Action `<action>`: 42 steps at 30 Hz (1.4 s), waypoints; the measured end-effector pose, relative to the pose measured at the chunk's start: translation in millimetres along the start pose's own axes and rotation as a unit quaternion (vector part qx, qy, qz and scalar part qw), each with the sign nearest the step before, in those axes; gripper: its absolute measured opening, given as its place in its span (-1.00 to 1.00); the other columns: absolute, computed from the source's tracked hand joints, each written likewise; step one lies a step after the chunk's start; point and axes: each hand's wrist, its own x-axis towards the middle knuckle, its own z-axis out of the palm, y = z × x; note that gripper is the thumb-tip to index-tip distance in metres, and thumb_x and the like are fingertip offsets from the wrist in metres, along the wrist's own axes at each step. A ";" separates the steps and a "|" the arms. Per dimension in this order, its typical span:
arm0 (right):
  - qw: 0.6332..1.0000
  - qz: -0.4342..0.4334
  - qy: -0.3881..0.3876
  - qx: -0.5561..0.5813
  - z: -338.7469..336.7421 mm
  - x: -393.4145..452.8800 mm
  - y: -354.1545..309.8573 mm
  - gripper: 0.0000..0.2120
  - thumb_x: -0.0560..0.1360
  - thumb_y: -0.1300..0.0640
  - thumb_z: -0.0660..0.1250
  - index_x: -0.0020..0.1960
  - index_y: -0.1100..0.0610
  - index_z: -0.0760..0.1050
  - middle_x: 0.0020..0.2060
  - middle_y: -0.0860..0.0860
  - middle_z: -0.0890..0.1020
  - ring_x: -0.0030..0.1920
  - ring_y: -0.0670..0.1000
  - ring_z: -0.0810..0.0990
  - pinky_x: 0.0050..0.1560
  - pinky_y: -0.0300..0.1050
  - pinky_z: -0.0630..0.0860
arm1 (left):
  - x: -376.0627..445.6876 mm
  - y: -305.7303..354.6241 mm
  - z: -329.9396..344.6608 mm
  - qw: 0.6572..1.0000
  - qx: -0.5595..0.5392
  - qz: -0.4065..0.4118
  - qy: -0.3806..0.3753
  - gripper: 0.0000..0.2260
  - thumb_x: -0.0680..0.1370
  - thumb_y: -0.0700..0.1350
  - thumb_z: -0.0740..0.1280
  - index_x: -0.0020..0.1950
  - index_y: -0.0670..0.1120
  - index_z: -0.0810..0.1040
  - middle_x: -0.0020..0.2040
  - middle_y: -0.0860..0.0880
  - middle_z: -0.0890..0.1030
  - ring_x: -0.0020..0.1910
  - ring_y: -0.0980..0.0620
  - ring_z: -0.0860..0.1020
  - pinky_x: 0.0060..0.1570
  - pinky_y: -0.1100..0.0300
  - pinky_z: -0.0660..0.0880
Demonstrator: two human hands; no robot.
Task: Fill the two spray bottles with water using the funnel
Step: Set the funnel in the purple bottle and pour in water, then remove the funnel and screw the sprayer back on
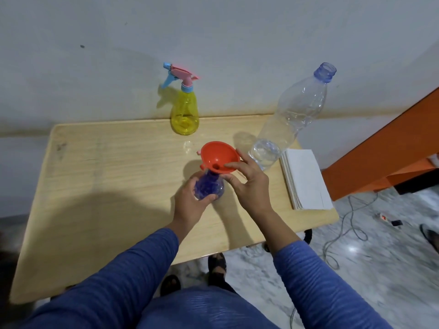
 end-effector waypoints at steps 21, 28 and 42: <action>0.997 0.037 -0.071 0.024 -18.9 77.7 -21.9 -0.88 0.51 0.13 0.34 -0.02 0.17 0.54 -0.05 -0.09 0.58 -0.25 -0.36 0.51 -0.21 -0.54 0.35 | 1.9 -8.5 0.2 1.000 -0.013 -0.001 -0.012 -0.39 0.28 -0.15 0.57 0.27 0.11 0.45 0.15 0.34 0.43 0.16 0.22 0.46 0.17 0.32 0.40; 0.968 0.045 -0.243 -0.037 30.2 129.4 -8.1 -0.91 0.48 0.05 0.37 -0.06 0.05 0.52 -0.08 -0.04 0.60 -0.07 -0.05 0.53 -0.12 -0.32 0.39 | 3.8 -9.8 4.8 0.999 -0.050 -0.017 0.002 -0.37 0.25 -0.18 0.59 0.20 0.20 0.43 0.19 0.26 0.46 0.19 0.23 0.47 0.12 0.41 0.40; 0.897 0.073 -0.421 -0.113 81.6 142.3 28.3 -0.57 0.42 -0.01 0.43 0.24 0.05 0.43 0.26 0.11 0.53 0.18 0.11 0.51 0.06 -0.18 0.37 | 3.4 -7.2 4.5 0.999 -0.009 -0.051 0.019 -0.37 0.27 -0.12 0.57 0.30 0.00 0.45 0.28 0.12 0.48 0.22 0.18 0.46 0.18 0.39 0.42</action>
